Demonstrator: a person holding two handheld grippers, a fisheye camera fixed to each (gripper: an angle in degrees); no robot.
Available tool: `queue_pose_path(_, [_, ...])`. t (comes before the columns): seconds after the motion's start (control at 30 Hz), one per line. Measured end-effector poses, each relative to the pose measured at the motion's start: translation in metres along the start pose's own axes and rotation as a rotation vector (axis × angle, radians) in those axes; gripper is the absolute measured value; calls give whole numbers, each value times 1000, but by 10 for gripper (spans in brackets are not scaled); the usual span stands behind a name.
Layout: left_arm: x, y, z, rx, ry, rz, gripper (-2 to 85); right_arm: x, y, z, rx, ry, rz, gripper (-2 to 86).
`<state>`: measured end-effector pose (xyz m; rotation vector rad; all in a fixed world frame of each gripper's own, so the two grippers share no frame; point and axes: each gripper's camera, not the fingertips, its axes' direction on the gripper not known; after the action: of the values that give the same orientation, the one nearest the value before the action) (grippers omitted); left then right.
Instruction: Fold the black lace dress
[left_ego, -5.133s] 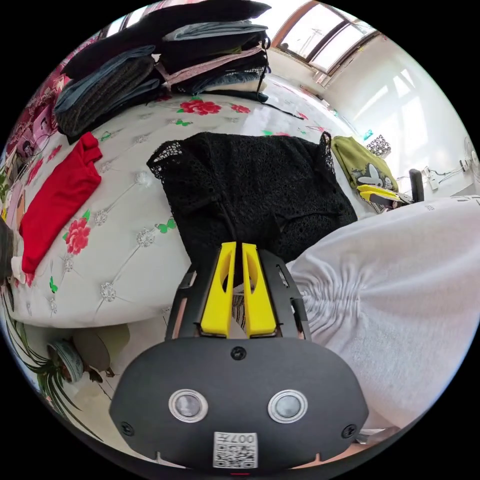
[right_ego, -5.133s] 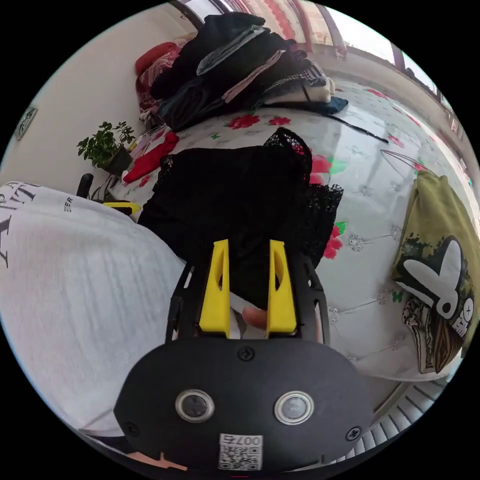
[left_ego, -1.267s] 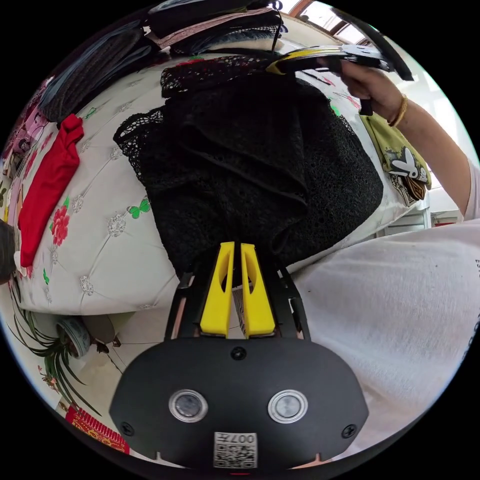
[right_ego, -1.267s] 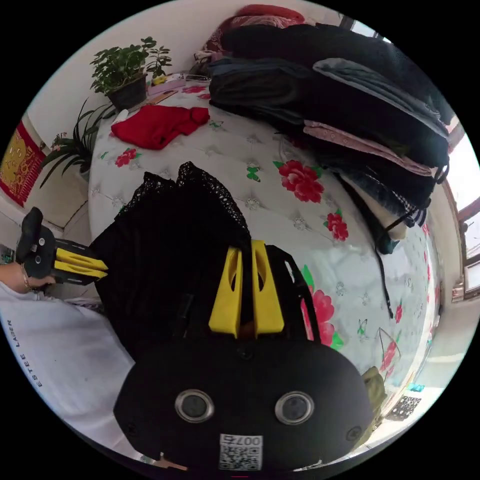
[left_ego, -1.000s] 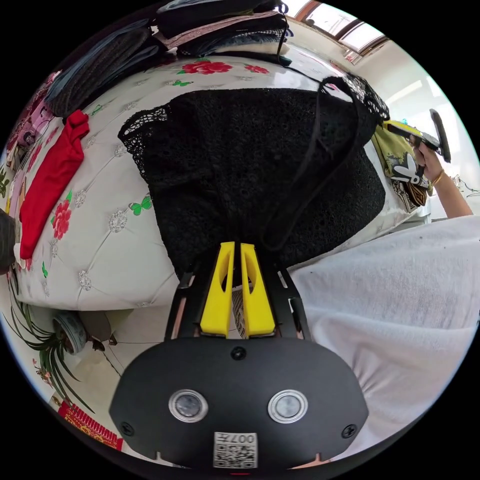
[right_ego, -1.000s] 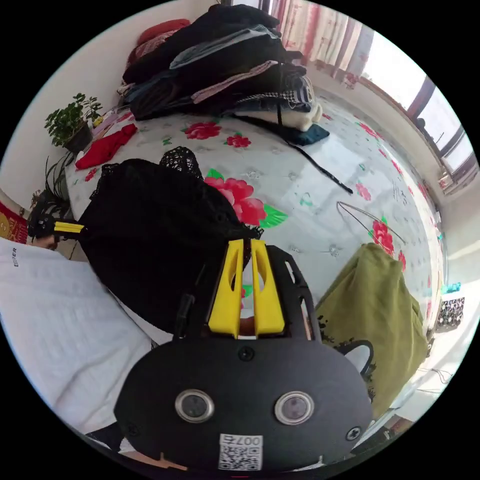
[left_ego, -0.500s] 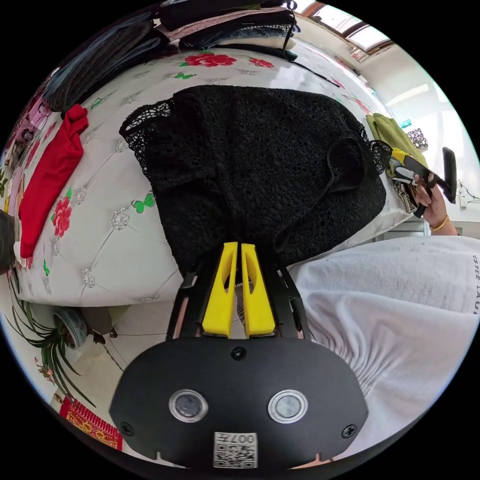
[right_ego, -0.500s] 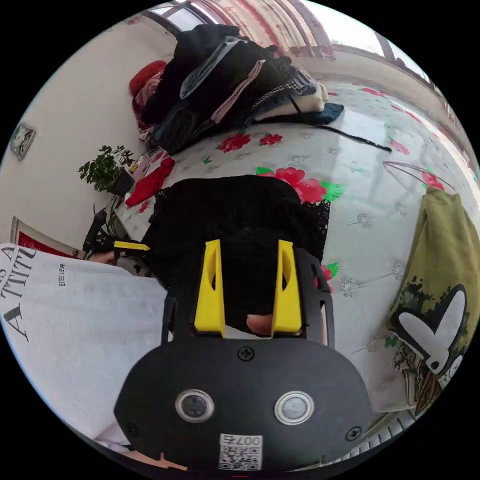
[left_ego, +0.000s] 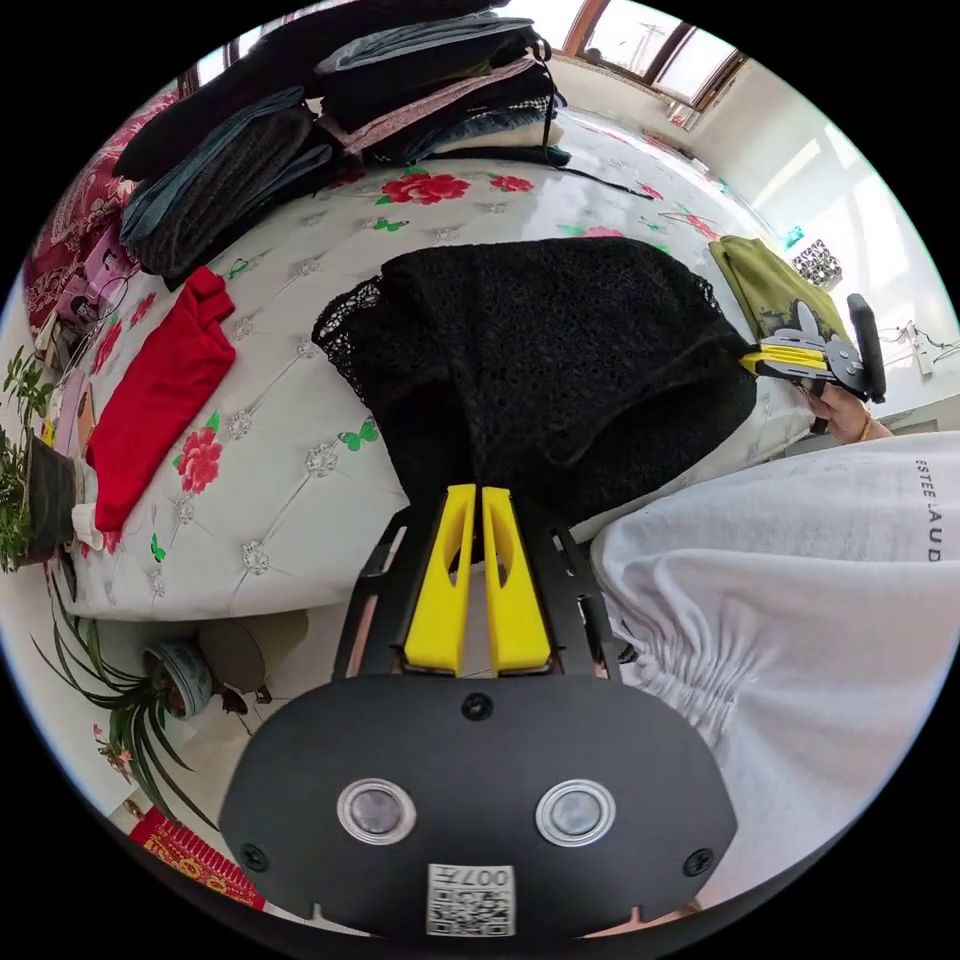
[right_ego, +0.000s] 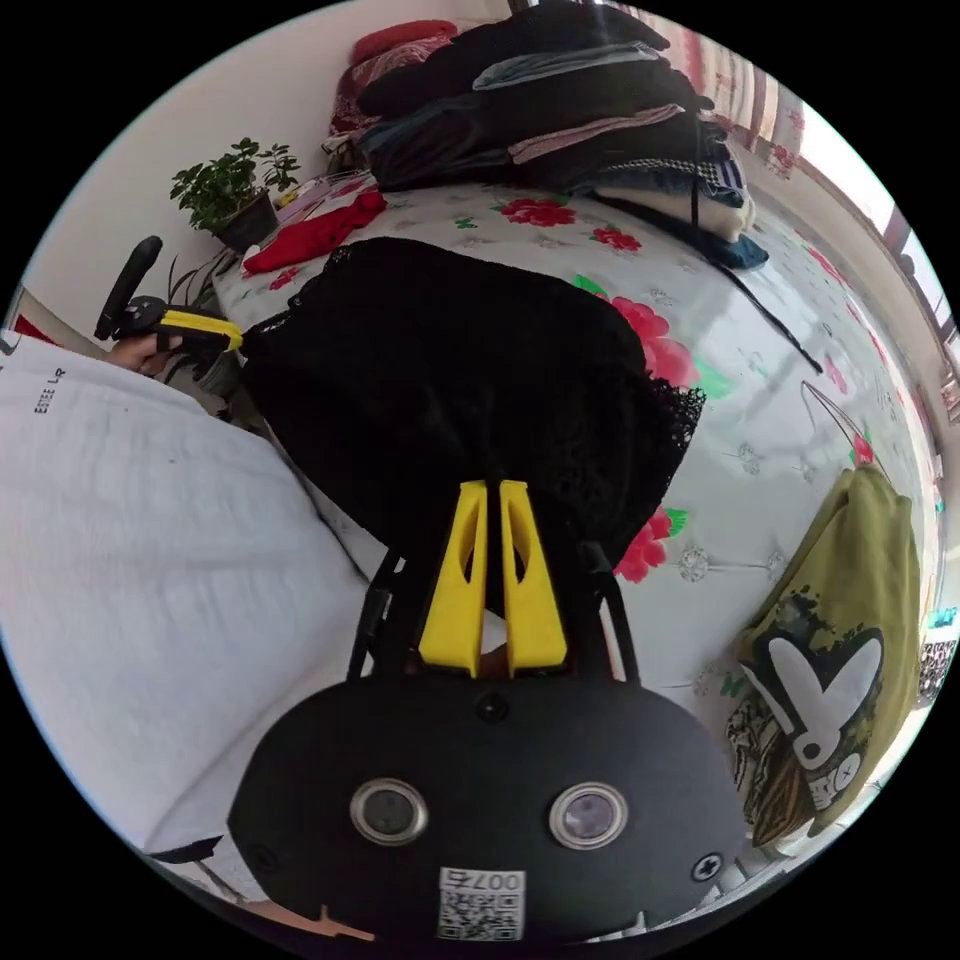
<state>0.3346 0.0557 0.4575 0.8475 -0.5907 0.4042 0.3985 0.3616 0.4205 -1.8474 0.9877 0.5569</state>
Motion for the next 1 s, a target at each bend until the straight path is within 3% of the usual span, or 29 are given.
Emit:
queue_pose_path(0.13, [-8, 12, 37, -65, 45, -60, -6, 25, 38, 15, -140, 4, 142, 33])
queue_pose_path(0.33, [-16, 37, -6, 51, 19, -101, -3, 69, 80, -27, 57, -104, 503, 101])
queue_pose_path(0.4, [-16, 39, -20, 90, 11, -91, -3, 94, 112, -28, 207, -239, 753, 118])
queue_pose_path(0.5, [-8, 29, -33, 151, 48, -33, 2, 111, 142, -7, 291, -423, 954, 131])
queue_pose_path(0.57, [4, 15, -28, 150, 84, 15, 9, 110, 144, 8, 293, -492, 993, 135])
queue_pose_path(0.63, [23, -5, -13, 133, 153, 75, 24, 103, 140, 8, 343, -416, 1011, 136])
queue_pose_path(0.7, [37, -19, -1, 111, 200, 114, 32, 103, 122, 20, 343, -561, 980, 137])
queue_pose_path(0.8, [57, -36, 15, 88, 223, 185, 34, 99, 106, 32, 378, -617, 1034, 124])
queue_pose_path(0.93, [74, -47, 57, -76, 100, 269, 12, 102, 87, 42, 330, -572, 1049, 93])
queue_pose_path(1.0, [75, -46, 54, -49, 78, 305, 5, 104, 76, 39, 324, -572, 1039, 73])
